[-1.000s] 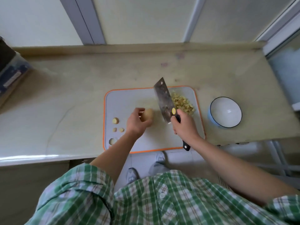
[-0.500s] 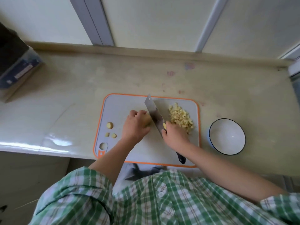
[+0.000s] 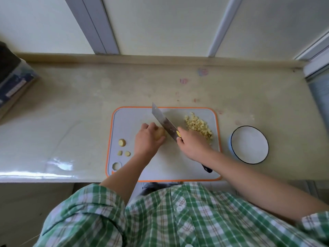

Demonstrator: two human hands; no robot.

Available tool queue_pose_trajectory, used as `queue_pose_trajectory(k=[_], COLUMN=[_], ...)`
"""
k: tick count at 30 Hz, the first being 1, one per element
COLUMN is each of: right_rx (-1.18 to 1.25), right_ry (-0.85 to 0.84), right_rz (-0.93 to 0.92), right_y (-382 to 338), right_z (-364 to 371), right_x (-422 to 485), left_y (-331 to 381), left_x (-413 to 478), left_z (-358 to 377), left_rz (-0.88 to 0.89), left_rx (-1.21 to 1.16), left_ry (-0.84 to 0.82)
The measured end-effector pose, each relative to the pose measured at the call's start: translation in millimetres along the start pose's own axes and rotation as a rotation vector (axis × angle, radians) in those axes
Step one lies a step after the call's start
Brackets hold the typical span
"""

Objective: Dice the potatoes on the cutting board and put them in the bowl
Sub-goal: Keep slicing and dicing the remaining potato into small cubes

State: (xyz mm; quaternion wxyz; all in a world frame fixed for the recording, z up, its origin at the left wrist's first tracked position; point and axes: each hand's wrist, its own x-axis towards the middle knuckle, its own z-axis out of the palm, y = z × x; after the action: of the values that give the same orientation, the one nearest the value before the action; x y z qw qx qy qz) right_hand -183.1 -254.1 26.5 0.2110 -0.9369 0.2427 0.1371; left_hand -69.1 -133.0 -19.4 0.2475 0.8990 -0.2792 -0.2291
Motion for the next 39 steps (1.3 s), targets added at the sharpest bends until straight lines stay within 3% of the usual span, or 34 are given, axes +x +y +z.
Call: queue_pose_trajectory(k=[9, 23, 29, 39], right_rx=[-0.045, -0.045, 0.094, 0.001], right_ry=[-0.105, 0.032, 0.061, -0.019], right_rz=[0.047, 0.027, 0.040, 0.009], right_y=[-8, -2, 2, -8], right_z=[-13, 38, 17, -3], right_x=[-3, 9, 12, 3], left_y=[1, -4, -3, -2], left_x=[6, 6, 4, 6], left_z=[1, -1, -3, -4], left_rz=[0.011, 0.001, 0.014, 0.027], left_rx=[-0.024, -0.059, -0.086, -0.078], left_ry=[0.029, 0.012, 0.016, 0.018])
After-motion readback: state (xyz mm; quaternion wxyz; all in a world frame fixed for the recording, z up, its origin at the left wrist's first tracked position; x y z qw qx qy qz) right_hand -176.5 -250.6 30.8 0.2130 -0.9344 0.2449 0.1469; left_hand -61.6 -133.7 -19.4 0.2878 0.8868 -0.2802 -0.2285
